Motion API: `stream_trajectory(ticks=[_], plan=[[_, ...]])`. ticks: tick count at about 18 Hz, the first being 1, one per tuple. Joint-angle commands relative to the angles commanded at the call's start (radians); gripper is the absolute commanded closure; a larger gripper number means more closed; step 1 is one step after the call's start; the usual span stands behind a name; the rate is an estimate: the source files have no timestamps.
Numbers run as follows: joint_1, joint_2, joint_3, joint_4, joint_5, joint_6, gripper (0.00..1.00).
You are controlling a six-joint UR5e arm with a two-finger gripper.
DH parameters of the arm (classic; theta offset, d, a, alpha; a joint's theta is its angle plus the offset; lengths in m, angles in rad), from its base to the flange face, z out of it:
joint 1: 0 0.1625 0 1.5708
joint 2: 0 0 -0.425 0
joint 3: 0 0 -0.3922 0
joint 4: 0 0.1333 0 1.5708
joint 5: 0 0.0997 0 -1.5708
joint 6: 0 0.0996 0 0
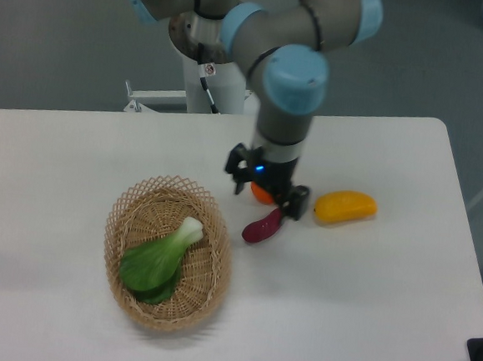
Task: Pick up the green vegetable from the basket
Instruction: 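Move the open gripper over the wicker basket toward the bok choy stem, then lower the gripper onto the white stem of the bok choy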
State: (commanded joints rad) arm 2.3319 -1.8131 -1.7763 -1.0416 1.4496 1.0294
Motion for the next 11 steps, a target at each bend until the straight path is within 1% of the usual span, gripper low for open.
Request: stream_trajectory(ticks=[2, 4, 7, 9, 11], plan=[[-0.026, -0.015, 0.0, 0.002, 0.0, 0.004, 0.0], [-0.034, -0.026, -0.005, 0.0, 0.0, 0.015, 0.0], [-0.069, -0.064, -0.011, 0.006, 0.03, 0.027, 0.0], [-0.104, -0.081, -0.023, 0.046, 0.078, 0.02, 0.0], [-0.111, -0.086, -0.051, 0.075, 0.084, 0.017, 0.0]])
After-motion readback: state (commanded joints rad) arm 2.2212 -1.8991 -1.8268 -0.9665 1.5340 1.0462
